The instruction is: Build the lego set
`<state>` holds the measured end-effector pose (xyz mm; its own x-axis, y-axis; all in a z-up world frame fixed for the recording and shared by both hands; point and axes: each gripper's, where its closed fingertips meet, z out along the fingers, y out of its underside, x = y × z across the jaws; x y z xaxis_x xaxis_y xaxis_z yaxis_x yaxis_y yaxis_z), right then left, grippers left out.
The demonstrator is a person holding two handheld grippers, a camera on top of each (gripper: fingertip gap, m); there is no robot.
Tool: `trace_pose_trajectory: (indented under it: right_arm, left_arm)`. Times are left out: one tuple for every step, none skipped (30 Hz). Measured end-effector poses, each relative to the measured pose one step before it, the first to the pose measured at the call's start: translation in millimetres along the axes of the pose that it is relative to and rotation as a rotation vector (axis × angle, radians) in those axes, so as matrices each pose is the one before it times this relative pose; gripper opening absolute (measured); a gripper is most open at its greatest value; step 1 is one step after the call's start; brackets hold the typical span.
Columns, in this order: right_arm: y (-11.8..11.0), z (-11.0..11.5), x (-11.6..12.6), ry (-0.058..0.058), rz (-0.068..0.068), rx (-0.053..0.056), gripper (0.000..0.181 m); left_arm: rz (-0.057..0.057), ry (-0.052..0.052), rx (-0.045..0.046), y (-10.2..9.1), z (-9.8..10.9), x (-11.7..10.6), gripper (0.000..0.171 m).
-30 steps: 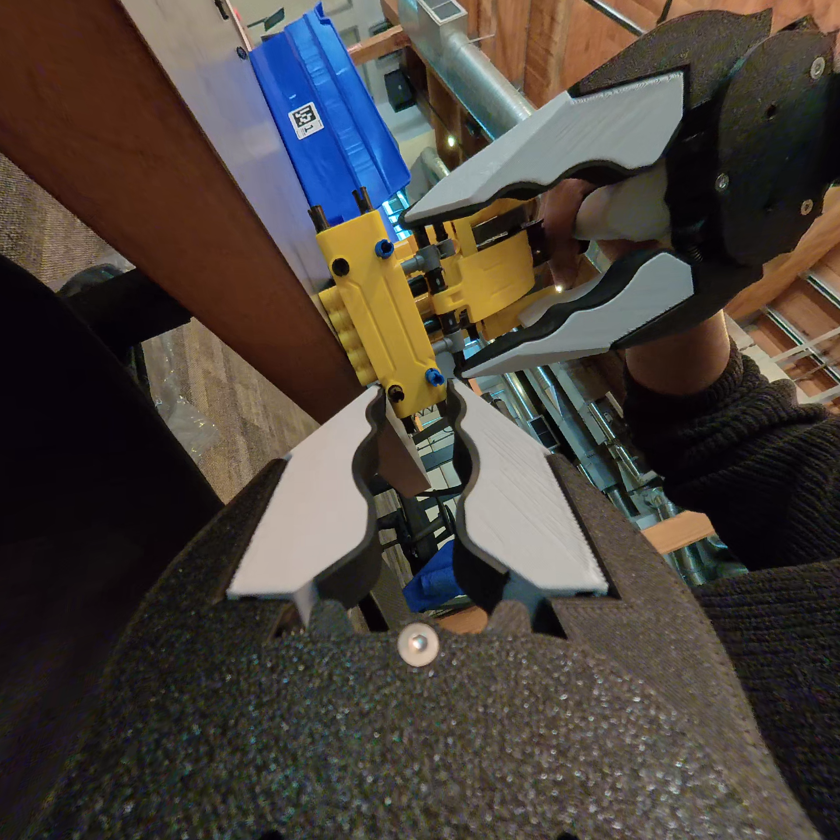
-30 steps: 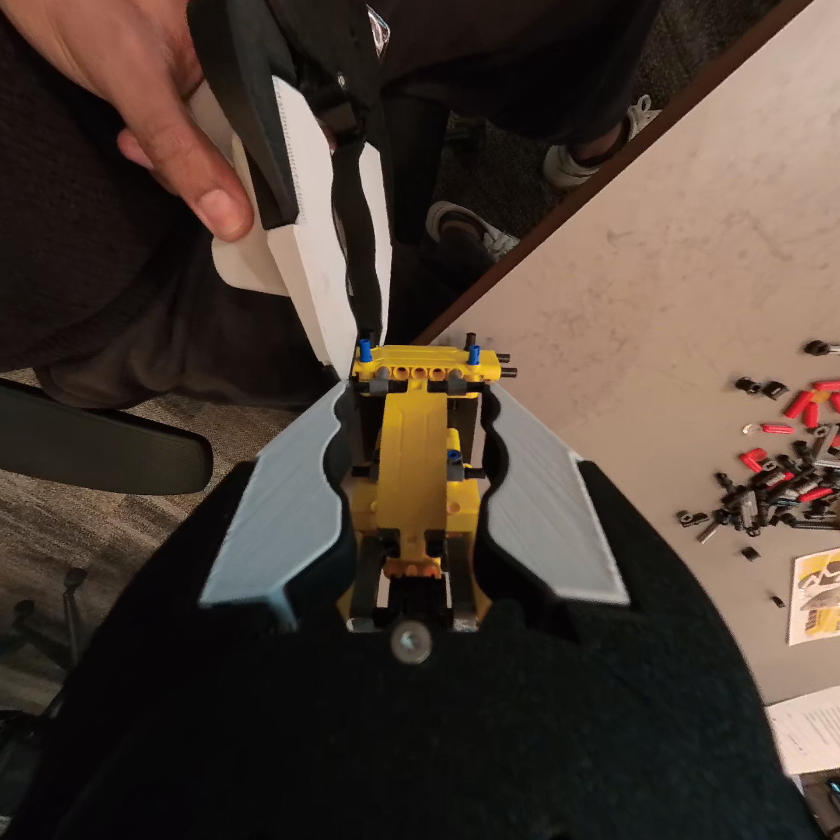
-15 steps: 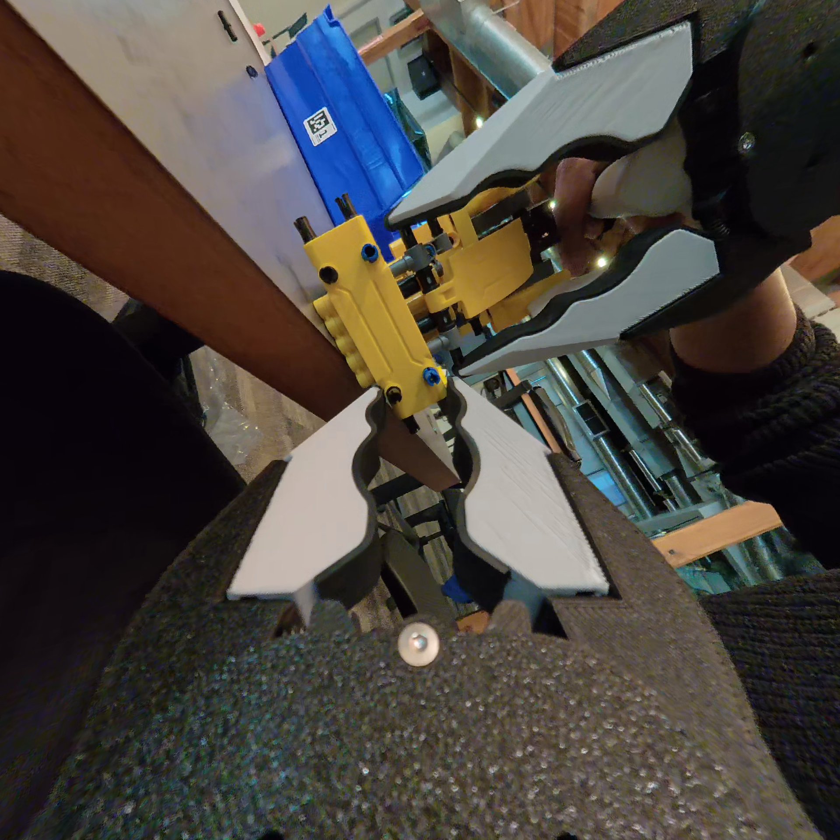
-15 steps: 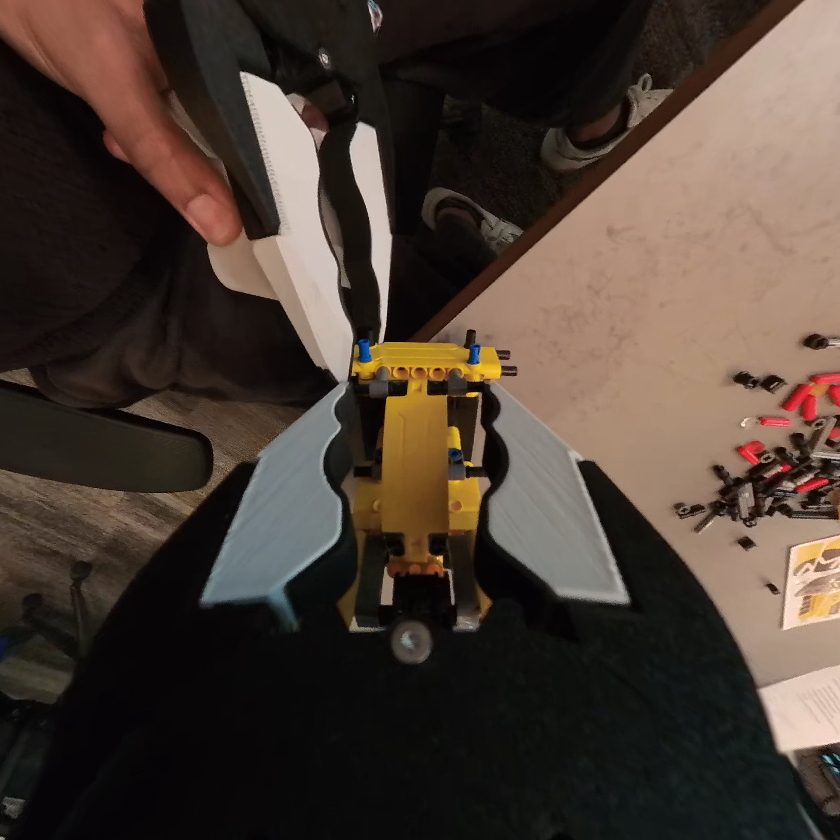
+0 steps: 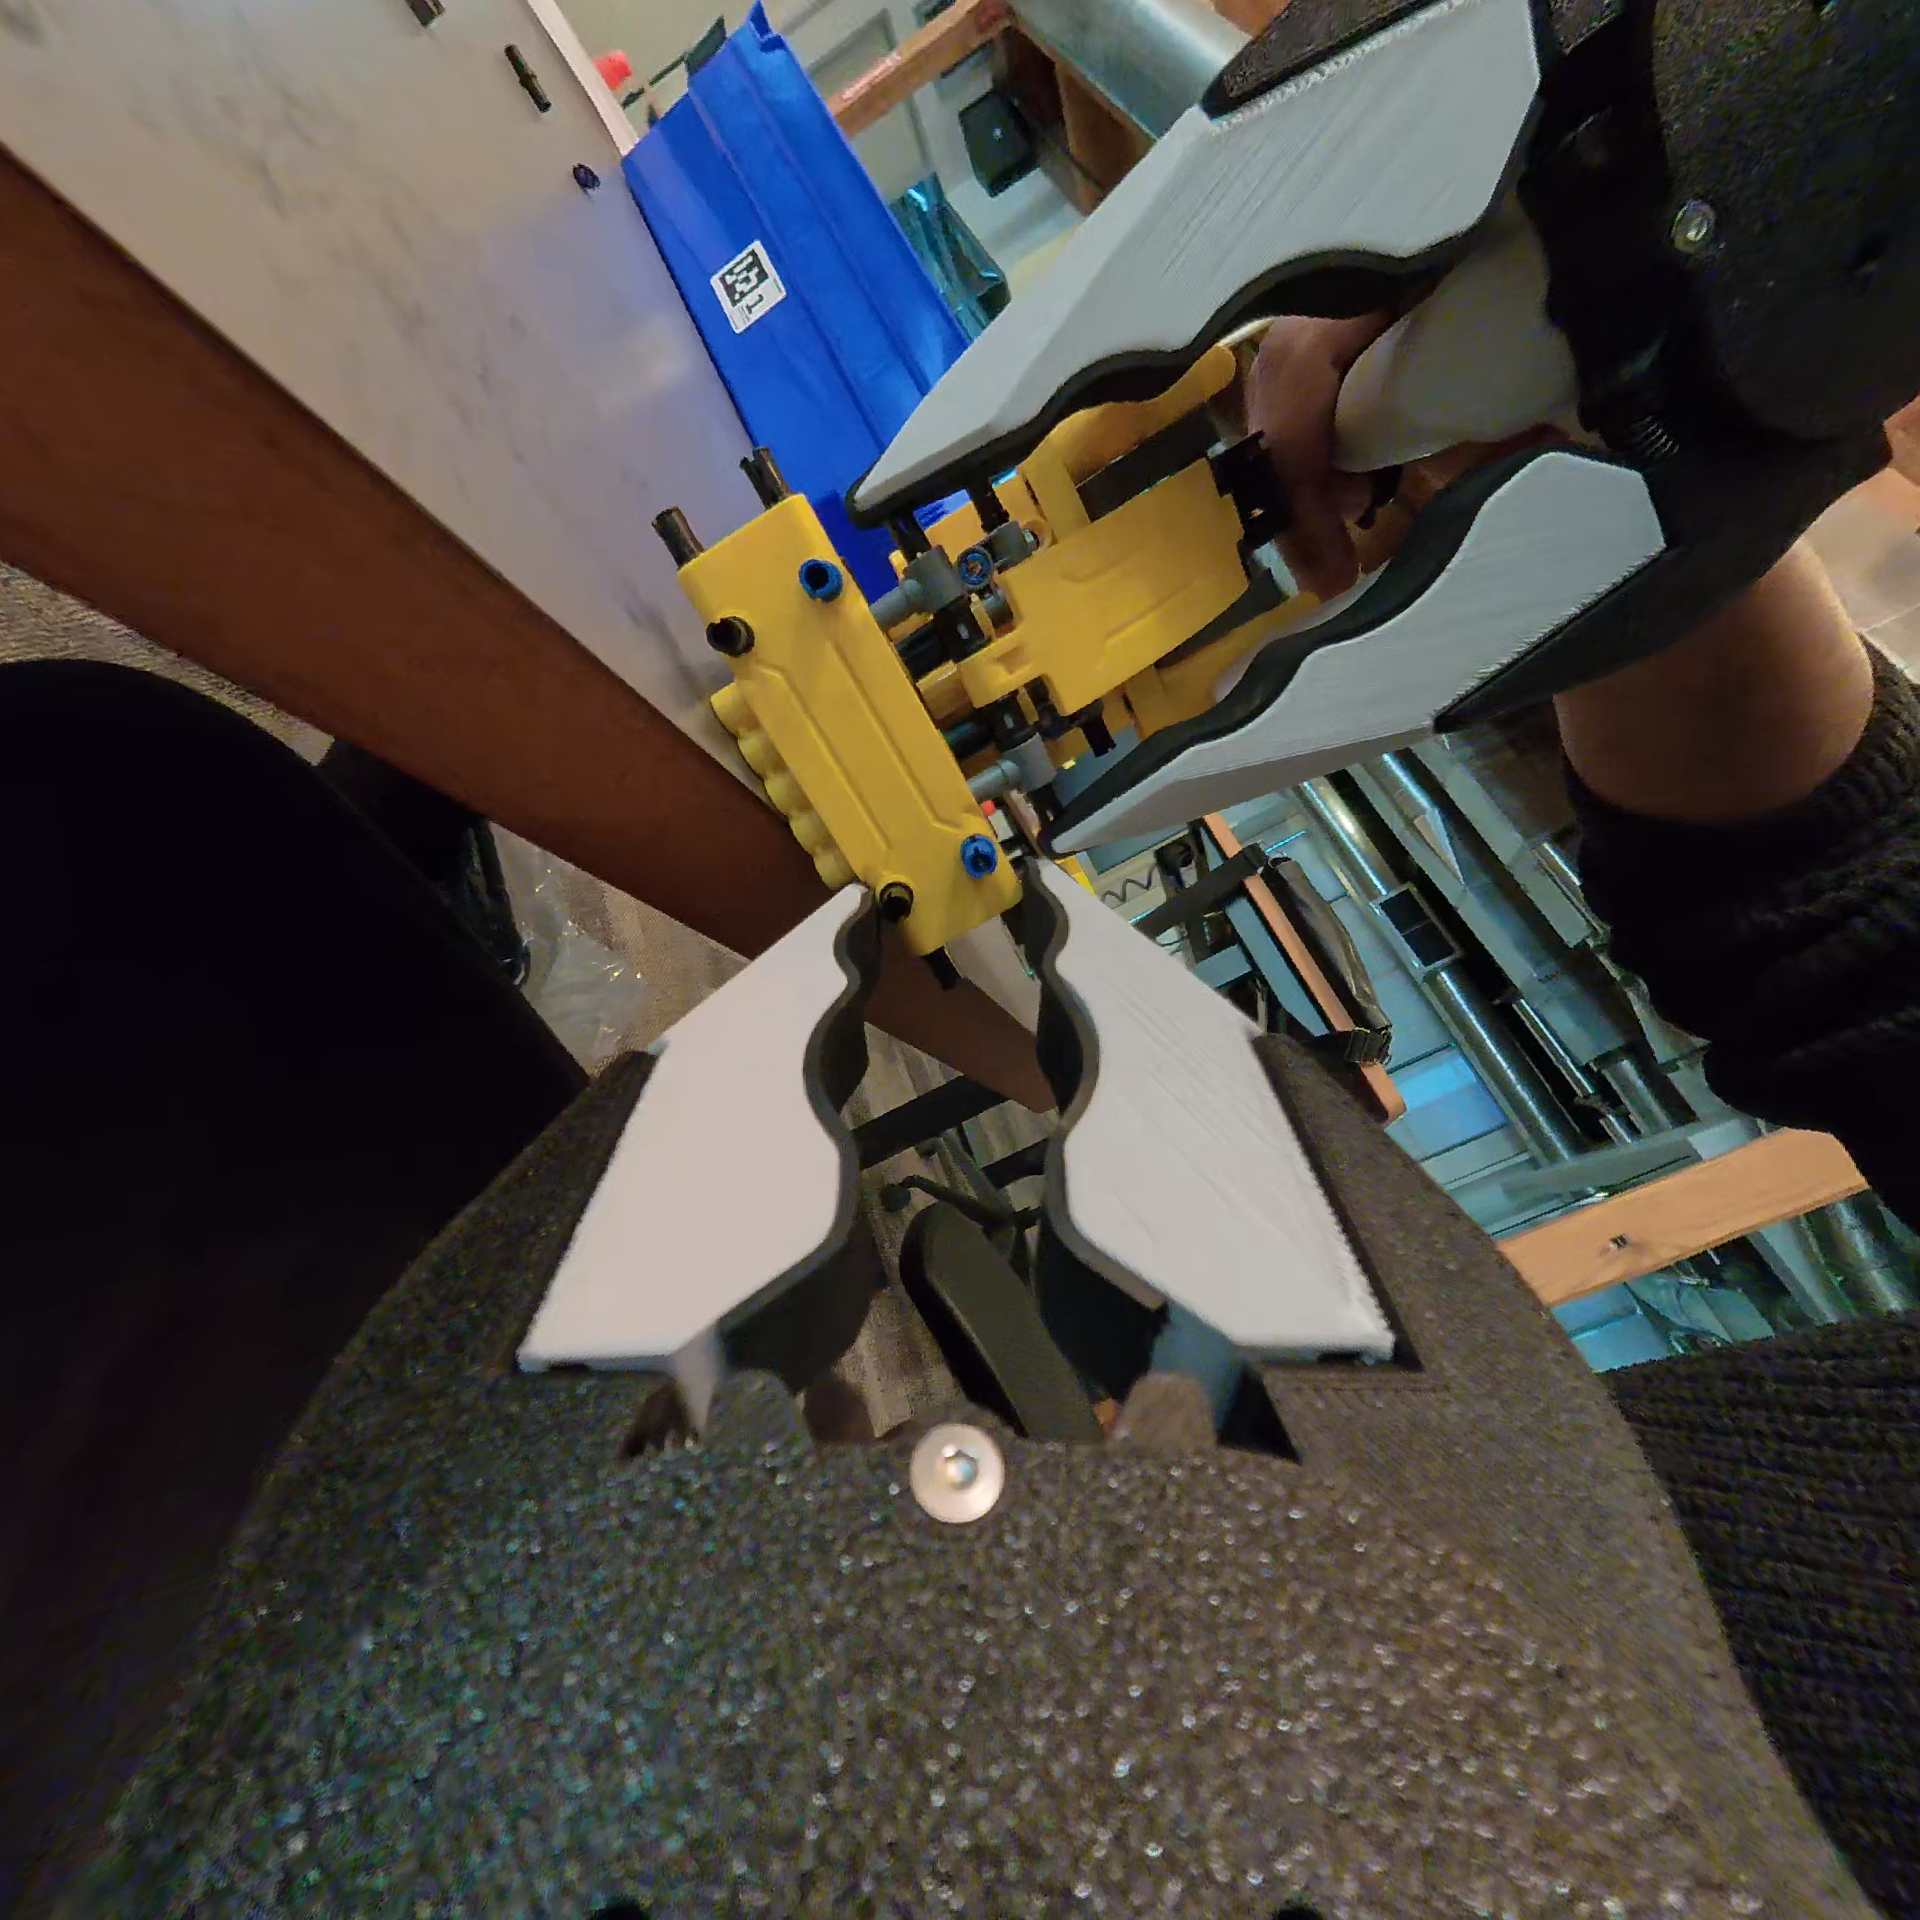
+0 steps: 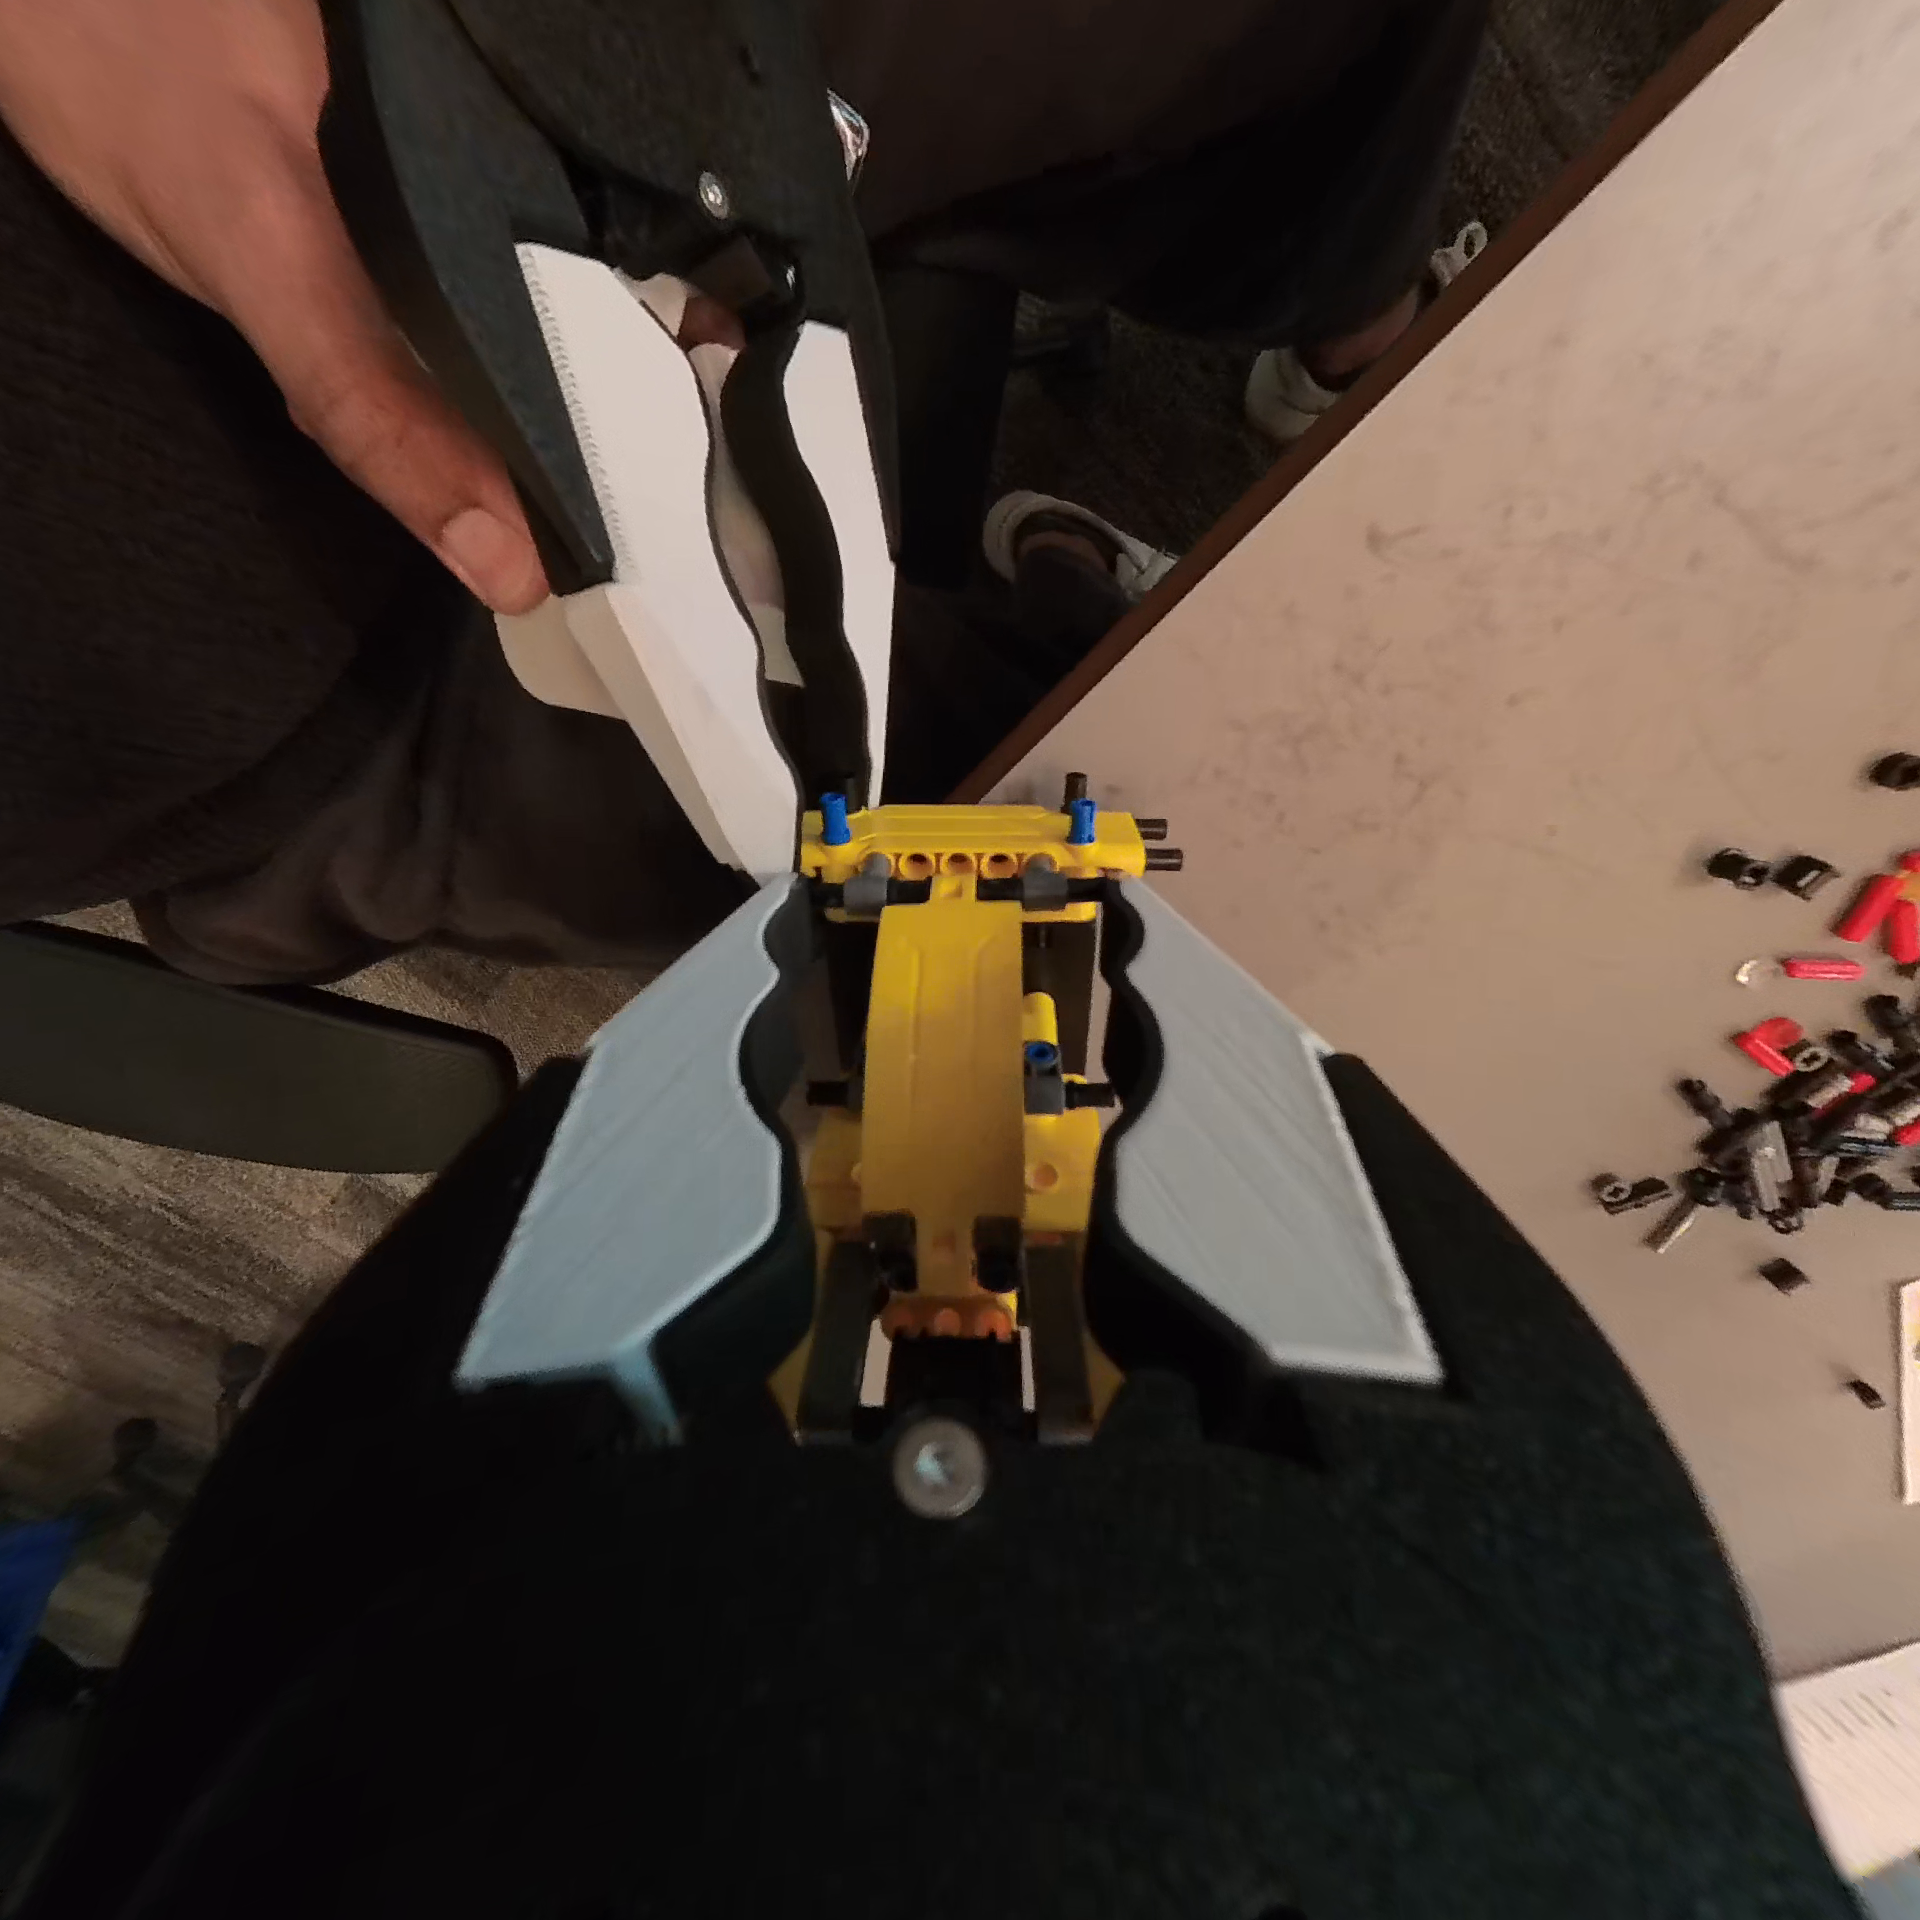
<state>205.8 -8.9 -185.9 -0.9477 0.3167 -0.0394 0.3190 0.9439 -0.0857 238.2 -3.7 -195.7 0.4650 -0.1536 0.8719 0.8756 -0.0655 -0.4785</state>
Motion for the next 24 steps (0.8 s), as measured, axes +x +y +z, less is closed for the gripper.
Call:
trace_pose_trajectory:
  right_arm:
    - [-1.08,-0.12,-0.1,-0.0023,0.0031,0.0105,0.055]
    - [-2.65,0.28,-0.43,-0.0076,0.0112,0.0198,0.055]
    - [-2.55,0.9,-0.35,-0.0095,0.0143,0.0174,0.055]
    - [-0.65,0.6,0.08,-0.0023,-0.0042,0.0004,0.055]
    - [0.26,0.0,-0.17,0.0054,-0.019,-0.0135,0.056]
    - [-0.06,-0.06,-0.49,0.0117,-0.0252,-0.016,0.056]
    - [-0.36,0.09,-0.76,0.014,-0.024,-0.0126,0.055]
    - [-0.16,-0.11,-0.43,0.0093,-0.0118,-0.0083,0.055]
    - [0.3,-0.2,0.0,0.0026,0.0016,-0.0031,0.055]
    - [0.64,-0.52,0.85,0.0024,0.0047,0.0008,0.055]
    - [0.64,-0.85,1.53,0.0046,0.0051,0.0055,0.055]
    - [0.33,-1.02,1.71,0.0032,0.0097,0.0111,0.056]
    - [-0.51,-0.62,1.21,0.0009,0.0098,0.0172,0.055]
    - [-0.91,-0.23,0.49,-0.0004,0.0053,0.0147,0.055]
    - [-0.65,-0.06,-0.14,0.0013,-0.0041,0.0049,0.055]
    - [-0.66,-0.09,-0.24,0.0059,-0.0112,0.0004,0.055]
    - [-0.3,0.14,0.16,0.0084,-0.0087,-0.0017,0.055]
    - [0.27,0.29,0.18,0.0066,-0.0038,-0.0031,0.055]
    - [0.19,0.07,0.11,0.0049,-0.0041,-0.0016,0.055]
    - [0.07,-0.19,0.22,0.0023,-0.0022,0.0006,0.055]
    - [-0.06,0.13,-0.22,-0.0032,0.0051,0.0022,0.055]
    - [0.11,0.38,-0.45,-0.0083,0.0099,0.0032,0.055]
    - [0.1,0.32,-0.32,-0.0101,0.0099,0.0023,0.055]
    - [0.27,0.31,-0.06,-0.0094,0.009,0.0009,0.055]
  left_arm:
    - [-0.0011,0.0007,-0.0003,0.14,-0.04,0.0,0.025]
    - [-0.0009,0.0013,-0.00132,0.23,0.06,-0.09,0.025]
    - [0.0032,0.0001,-0.00119,0.42,0.06,-0.1,0.025]
    - [0.0044,-0.002,-0.00081,0.08,0.14,0.06,0.025]
    - [0.0023,-0.0014,-0.00194,-0.02,0.09,-0.09,0.025]
    - [-0.0063,0.0044,-0.00464,0.57,0.43,0.12,0.026]
    - [-0.0142,0.0074,-0.00109,0.65,0.36,0.07,0.026]
    - [-0.0094,0.0064,0.0024,0.48,0.17,-0.06,0.026]
    - [-0.0029,0.0017,0.00084,0.05,0.21,0.06,0.026]
    - [0.0069,-0.0043,-0.00119,-0.56,-0.07,-0.09,0.026]
    - [0.0013,-0.003,0.00327,-1.54,-0.77,-0.5,0.026]
    - [-0.0097,0.0064,0.0072,-1.91,-1.06,-0.64,0.026]
    - [-0.0186,0.0126,0.0105,-1.76,-1.41,-0.31,0.026]
    - [-0.0167,0.0099,0.00203,-0.28,-0.43,0.06,0.026]
    - [-0.0042,0.0011,0.00134,0.08,-0.05,0.15,0.026]
    - [0.0074,-0.0036,-0.00181,0.3,-0.21,0.13,0.026]
    - [0.0128,-0.0068,-0.00118,-0.17,-0.38,-0.06,0.026]
    - [0.0107,-0.0055,-0.00113,-0.41,-0.1,-0.32,0.026]
    - [0.0009,-0.0011,-0.00243,-0.08,0.12,-0.13,0.026]
    - [-0.0057,0.0024,0.00121,-0.27,0.05,0.01,0.026]
    - [-0.0038,0.0015,0.00048,0.02,-0.03,0.08,0.026]
    - [0.0088,-0.0038,-0.00247,0.45,-0.06,0.01,0.026]
    - [0.0115,-0.0057,-0.00251,0.43,0.11,-0.02,0.026]
    - [0.0031,-0.0021,-0.00084,0.45,0.27,0.08,0.026]
